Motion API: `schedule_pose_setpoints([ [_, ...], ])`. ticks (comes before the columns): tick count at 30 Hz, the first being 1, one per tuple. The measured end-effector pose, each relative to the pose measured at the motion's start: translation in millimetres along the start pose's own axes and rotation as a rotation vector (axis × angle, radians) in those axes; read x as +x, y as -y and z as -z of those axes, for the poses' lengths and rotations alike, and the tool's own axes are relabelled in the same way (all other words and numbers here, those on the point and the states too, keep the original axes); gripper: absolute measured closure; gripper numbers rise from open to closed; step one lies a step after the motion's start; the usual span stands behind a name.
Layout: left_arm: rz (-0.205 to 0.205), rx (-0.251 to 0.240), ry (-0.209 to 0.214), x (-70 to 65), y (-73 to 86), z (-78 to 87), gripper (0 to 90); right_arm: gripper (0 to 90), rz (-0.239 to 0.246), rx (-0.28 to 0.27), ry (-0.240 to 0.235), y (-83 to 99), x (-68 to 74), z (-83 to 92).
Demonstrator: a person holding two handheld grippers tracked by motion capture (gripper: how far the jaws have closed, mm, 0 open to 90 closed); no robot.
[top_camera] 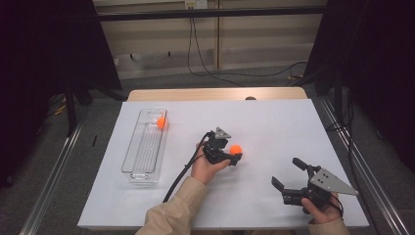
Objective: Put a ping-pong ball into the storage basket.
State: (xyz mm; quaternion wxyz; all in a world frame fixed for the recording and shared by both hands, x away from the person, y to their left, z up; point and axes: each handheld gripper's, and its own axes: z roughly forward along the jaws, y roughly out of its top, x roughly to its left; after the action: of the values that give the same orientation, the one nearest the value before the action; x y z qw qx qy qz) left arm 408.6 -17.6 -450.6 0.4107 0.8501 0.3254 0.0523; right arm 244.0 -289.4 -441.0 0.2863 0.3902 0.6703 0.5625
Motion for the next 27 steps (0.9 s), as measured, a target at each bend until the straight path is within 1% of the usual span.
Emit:
schedule_pose_setpoints([
  [5,-0.004,0.003,-0.004,0.3,0.1,-3.1,28.6,2.7,0.000,0.000,0.001,0.0,-0.2,0.1],
  [10,-0.004,0.001,0.003,0.2,-0.4,-5.9,31.9,2.7,0.000,0.000,0.000,0.0,-0.2,0.0],
  [15,-0.014,0.017,0.011,-0.8,0.4,-11.0,35.6,2.7,-0.002,-0.001,0.002,0.0,-0.7,0.2],
  [20,-0.016,0.013,0.015,-1.9,-0.4,-13.1,39.4,2.7,-0.004,-0.001,0.001,0.1,-0.3,0.2],
  [25,-0.026,0.024,0.014,-3.1,-0.3,-16.7,41.3,2.7,0.002,-0.001,0.002,0.1,-0.5,0.6],
  [27,-0.023,0.029,0.013,-3.2,0.2,-17.5,42.1,2.7,0.001,0.000,0.002,0.1,-0.4,0.5],
])
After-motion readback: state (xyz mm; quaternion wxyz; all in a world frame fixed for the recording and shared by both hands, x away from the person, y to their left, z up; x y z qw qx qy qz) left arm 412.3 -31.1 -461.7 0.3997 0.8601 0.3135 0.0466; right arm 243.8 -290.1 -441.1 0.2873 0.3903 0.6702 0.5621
